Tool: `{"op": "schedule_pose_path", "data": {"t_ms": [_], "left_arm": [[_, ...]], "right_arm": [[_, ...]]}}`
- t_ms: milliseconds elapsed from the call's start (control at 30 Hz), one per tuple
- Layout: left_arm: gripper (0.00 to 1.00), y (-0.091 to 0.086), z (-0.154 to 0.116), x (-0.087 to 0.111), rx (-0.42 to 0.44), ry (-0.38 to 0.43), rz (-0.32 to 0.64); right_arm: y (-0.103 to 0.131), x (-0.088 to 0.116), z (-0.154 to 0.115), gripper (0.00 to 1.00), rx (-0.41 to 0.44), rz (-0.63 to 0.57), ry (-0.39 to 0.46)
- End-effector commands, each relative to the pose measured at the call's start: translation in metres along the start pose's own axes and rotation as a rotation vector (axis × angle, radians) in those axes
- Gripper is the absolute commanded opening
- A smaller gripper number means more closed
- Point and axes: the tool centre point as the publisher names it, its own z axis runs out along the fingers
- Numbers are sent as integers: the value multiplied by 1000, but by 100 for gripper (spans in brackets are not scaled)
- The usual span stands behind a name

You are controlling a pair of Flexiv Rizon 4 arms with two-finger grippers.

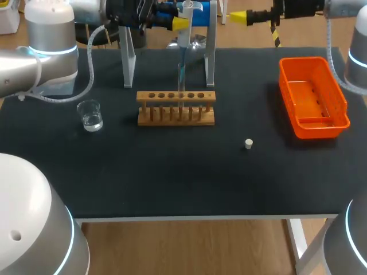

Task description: Invert the test tube, pick up the pipette, mount the tip to pipette, aspirate from beaker and dispense into the tube, eject the tip, return the pipette, and cap with the stopper.

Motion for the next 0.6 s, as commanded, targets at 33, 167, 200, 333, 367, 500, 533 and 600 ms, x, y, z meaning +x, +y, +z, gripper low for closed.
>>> {"op": "schedule_pose_path", "data": {"t_ms": [33,167,200,333,367,500,533,600], "left_arm": [[0,0,0,1,1,-1,2],[0,0,0,1,1,-1,2],[0,0,0,1,1,-1,2],[0,0,0,1,1,-1,2],[0,0,0,1,1,-1,2],[0,0,0,1,1,-1,2],[0,0,0,1,1,-1,2],[0,0,0,1,1,-1,2]], "right_arm": [[8,-12,13,35,-11,21,16],[17,-13,20,17,-26,28,18],[19,-14,21,13,-32,32,20],[29,-16,26,2,-46,50,31],[31,-16,27,0,-50,53,32],[37,-16,32,0,-64,62,37],[38,-16,33,0,-68,67,39],[40,-14,36,0,-71,71,44]]}}
